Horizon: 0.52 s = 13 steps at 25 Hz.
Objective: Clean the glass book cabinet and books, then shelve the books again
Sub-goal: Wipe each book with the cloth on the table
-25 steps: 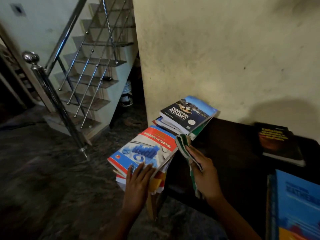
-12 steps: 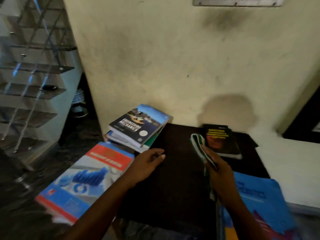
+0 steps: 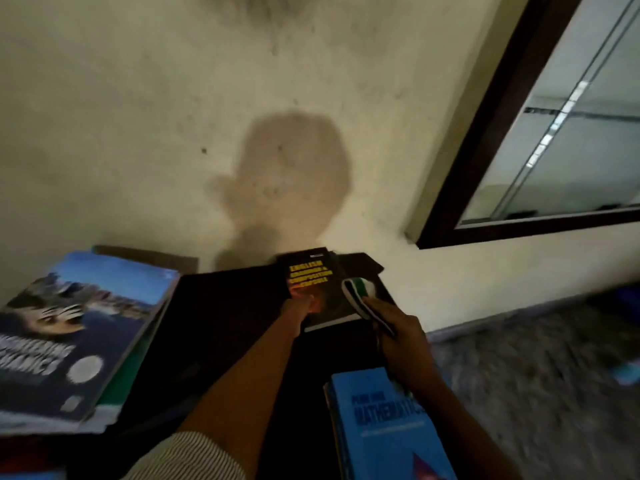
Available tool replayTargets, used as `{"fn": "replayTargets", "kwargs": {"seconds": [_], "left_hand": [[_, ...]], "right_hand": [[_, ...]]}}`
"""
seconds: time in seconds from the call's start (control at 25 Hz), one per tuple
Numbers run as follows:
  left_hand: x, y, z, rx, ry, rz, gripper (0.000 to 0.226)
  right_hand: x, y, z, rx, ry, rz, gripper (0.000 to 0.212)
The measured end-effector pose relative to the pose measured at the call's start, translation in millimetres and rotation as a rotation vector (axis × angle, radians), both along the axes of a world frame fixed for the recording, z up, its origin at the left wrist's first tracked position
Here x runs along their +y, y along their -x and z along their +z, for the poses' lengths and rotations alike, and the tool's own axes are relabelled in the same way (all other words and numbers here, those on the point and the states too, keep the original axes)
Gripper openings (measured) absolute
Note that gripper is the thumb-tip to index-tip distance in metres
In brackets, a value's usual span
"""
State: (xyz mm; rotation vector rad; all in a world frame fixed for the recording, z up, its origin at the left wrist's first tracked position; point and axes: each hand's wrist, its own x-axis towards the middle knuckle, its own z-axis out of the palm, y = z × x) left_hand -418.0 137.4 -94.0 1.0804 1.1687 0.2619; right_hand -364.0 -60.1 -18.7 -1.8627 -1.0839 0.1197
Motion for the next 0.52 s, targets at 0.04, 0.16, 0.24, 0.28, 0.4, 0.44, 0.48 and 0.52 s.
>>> {"fn": "replayTargets", "kwargs": {"seconds": [0.04, 0.16, 0.24, 0.28, 0.4, 0.44, 0.48, 0.52], "left_hand": [[3, -12, -10, 0.018, -0.018, -0.027, 0.047], [4, -26, -28, 0.287, -0.227, -0.141, 0.061], [2, -25, -28, 0.325, -0.366, -0.077, 0.059], [2, -23, -27, 0.227, -0.383, -0.012, 0.052], [-6, 3, -4, -0.112, -0.335, 0.193, 0.039], [-12, 16, 8, -0.186, -0.331, 0.249, 0.038], [-20, 32, 20, -0.247, -0.337, 0.302, 0.038], [-27, 47, 33, -0.295, -0.347, 0.345, 0.038]], "right_hand": [[1, -7, -1, -0.005, 0.016, -0.006, 0.053], [0, -22, -6, 0.029, 0.058, -0.015, 0.050], [-1, -25, -6, 0.038, 0.063, -0.023, 0.049], [0, -24, -4, 0.017, 0.054, -0.024, 0.046], [8, -15, 4, -0.011, 0.035, 0.016, 0.040], [10, -10, 8, -0.008, 0.031, 0.054, 0.041], [12, -4, 11, -0.003, 0.015, 0.094, 0.042], [14, 3, 15, -0.003, -0.005, 0.135, 0.044]]}}
